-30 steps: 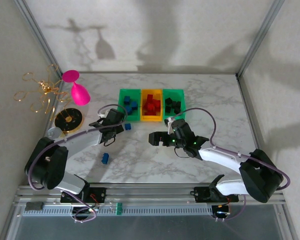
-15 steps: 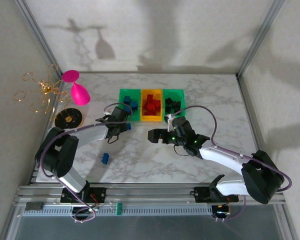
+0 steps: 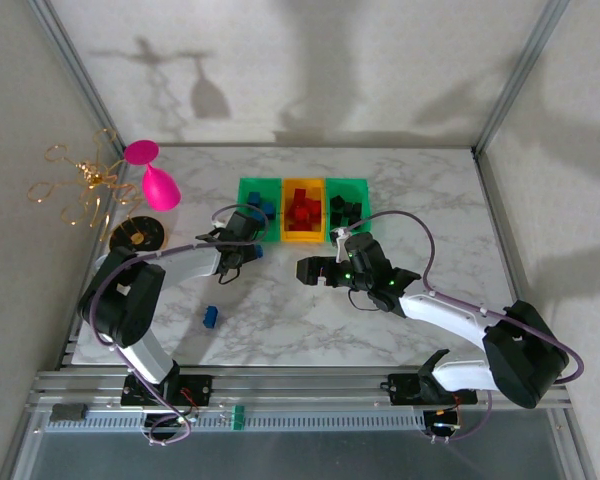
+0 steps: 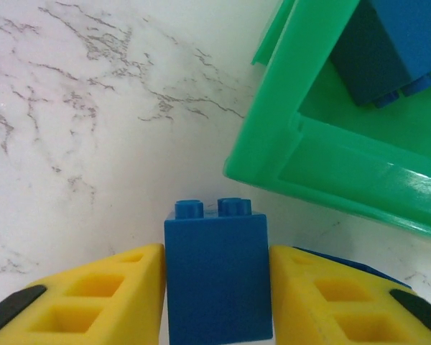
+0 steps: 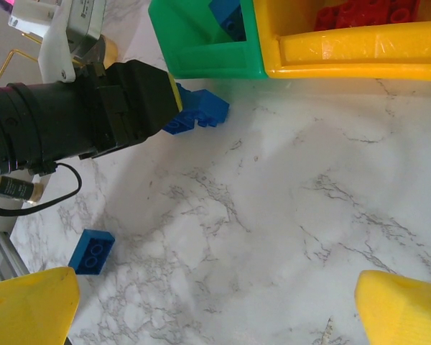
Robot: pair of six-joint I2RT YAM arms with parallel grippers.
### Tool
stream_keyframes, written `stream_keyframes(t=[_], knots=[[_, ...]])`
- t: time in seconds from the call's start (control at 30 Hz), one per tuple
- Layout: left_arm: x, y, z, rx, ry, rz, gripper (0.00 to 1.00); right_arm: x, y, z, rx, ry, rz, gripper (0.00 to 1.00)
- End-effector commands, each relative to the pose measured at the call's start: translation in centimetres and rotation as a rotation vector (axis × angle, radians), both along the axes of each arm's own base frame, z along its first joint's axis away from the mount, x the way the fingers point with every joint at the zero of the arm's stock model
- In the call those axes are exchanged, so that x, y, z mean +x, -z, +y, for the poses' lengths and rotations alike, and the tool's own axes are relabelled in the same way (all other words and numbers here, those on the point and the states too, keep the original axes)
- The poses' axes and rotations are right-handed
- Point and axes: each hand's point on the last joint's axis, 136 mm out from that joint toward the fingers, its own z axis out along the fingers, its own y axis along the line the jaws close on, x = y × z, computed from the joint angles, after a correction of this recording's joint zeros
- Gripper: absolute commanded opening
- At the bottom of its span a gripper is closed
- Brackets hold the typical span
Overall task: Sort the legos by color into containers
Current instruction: Place the lego in the container.
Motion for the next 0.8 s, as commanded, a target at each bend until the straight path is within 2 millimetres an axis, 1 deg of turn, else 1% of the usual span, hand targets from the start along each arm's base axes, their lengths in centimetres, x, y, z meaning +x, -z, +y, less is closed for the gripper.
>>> stream_keyframes(t=[0.0,0.13,0.23,0.4,0.47,0.53,0.6,0.67,0.7,0.73,0.77], knots=[[-0.8,0.6,1.1,0.057,-0.005,0.043,0.38,0.1,0.2,-0.3,-0.001,0.010,0.006,0.99],[-1.1,-0.6,1.2,0.049,-0.008,0.019,0.37,0.1,-0.3,-0.3,0.008,0.008,-0.002,0.99],[-1.4,-1.9,1.5,0.045,-0.015,-0.002,0.37,0.3,-0.4,-0.4,0.007,0.012,-0.005,0.99],[-2.3,-4.3,1.5,0.006,-0.018,-0.046,0.36,0.4,-0.8,-0.4,0.010,0.011,-0.014,0.98],[-2.4,-5.8,1.3,-0.017,-0.016,-0.075,0.37,0.6,-1.3,-0.5,0.023,0.016,-0.019,0.99],[-1.8,-7.6,1.2,-0.027,-0.011,-0.118,0.37,0.9,-1.7,-0.4,0.037,0.012,-0.022,0.99],[-0.9,-9.1,1.0,-0.015,-0.006,-0.152,0.38,1.3,-2.0,-0.4,0.040,0.016,-0.032,0.99],[0.6,-10.1,0.5,0.001,0.005,-0.167,0.38,1.8,-2.0,-0.5,0.040,0.029,-0.034,0.99],[1.3,-10.3,0.2,0.009,0.010,-0.169,0.38,1.9,-2.0,-0.5,0.041,0.030,-0.036,0.99],[2.2,-10.5,-0.2,0.015,0.016,-0.172,0.38,2.9,-2.2,-1.2,0.042,0.060,-0.039,0.99],[3.1,-10.7,-0.7,0.020,0.023,-0.180,0.38,3.2,-2.2,-1.4,0.040,0.068,-0.037,0.98]])
